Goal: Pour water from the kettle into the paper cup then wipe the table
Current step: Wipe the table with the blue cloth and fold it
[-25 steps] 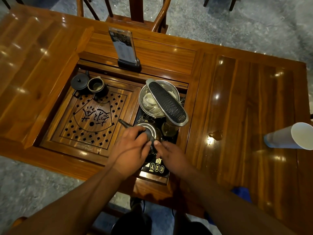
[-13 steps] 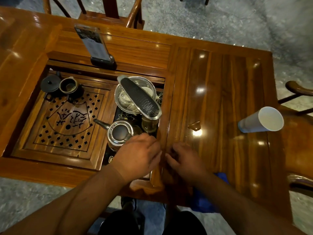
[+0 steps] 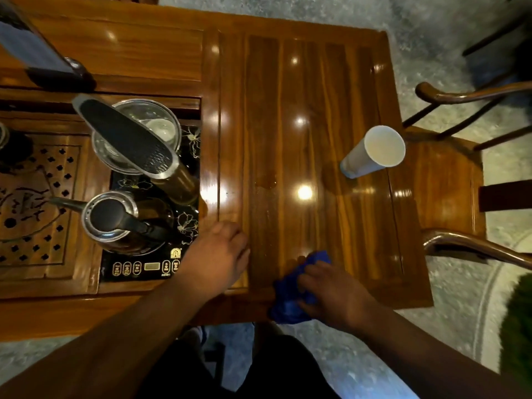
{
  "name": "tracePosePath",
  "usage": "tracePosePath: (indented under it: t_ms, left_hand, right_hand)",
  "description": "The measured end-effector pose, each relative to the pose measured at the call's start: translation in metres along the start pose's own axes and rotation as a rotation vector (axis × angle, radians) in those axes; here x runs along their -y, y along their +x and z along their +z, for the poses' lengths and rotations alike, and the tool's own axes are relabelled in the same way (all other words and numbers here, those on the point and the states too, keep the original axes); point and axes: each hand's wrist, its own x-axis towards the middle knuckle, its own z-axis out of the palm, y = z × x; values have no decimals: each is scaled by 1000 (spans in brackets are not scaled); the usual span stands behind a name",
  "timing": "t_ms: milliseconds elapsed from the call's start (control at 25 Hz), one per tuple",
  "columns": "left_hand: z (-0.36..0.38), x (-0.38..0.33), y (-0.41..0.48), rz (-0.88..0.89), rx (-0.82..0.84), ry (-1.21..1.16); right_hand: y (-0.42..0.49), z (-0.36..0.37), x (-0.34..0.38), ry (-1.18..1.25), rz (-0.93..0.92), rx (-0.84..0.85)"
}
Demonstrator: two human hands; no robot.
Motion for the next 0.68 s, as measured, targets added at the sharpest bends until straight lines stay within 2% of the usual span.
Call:
tracePosePath:
  t_ms: [160, 280, 400, 520, 680]
  left_hand:
    - [20, 0, 0, -61, 32, 76]
    - [30, 5, -7, -89, 18, 105]
    - [35, 9, -14, -81, -3, 122]
    - [35, 9, -13, -93, -22, 114]
    - [30, 10, -4, -195, -30, 78]
  right_hand:
    - [-25, 21, 8, -47, -84, -42]
    - [-36, 29, 10, -138, -82, -54]
    - [-38, 31, 9, -110, -70, -102]
    - [-36, 19, 14, 72, 5, -138]
    - [-20, -21, 27, 576, 381, -249]
